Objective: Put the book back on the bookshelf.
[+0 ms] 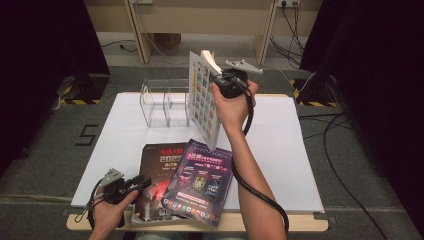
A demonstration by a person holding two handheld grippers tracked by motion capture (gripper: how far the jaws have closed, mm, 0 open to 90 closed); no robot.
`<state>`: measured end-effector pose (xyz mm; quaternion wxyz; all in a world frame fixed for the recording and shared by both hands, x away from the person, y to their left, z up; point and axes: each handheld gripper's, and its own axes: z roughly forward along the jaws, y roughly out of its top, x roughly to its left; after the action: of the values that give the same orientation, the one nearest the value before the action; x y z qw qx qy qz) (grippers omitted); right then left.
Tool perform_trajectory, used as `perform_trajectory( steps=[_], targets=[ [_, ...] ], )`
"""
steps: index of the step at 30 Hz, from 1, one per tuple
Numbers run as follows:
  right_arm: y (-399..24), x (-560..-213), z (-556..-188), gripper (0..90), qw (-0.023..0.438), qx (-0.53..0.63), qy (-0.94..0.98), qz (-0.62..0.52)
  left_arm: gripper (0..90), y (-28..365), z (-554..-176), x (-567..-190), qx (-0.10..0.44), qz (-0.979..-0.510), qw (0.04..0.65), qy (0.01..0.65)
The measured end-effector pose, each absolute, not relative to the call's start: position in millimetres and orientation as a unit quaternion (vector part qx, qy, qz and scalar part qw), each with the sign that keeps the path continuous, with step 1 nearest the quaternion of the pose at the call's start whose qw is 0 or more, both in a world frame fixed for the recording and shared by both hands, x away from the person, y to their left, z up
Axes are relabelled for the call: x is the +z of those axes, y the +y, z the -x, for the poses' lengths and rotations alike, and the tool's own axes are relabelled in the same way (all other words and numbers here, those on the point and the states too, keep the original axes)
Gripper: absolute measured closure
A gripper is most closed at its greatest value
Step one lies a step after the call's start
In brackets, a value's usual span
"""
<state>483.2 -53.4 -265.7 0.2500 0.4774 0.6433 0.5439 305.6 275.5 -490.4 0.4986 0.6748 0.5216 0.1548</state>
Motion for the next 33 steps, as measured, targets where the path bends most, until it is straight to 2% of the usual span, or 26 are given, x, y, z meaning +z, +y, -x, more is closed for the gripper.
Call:
perform_trajectory(
  steps=[23,33],
  targets=[
    [-12.5,-268.0,-501.1,74.4,0.294,0.523,0.650,-0.467,58.8,277.0,-305.7,-490.1,0.154,-0.672,0.500,0.524],
    [3.8,-289.3,-519.3,74.3,0.301,0.516,0.646,-0.476,58.9,279.0,-306.0,-490.3,0.154,-0.670,0.502,0.525]
  ],
)
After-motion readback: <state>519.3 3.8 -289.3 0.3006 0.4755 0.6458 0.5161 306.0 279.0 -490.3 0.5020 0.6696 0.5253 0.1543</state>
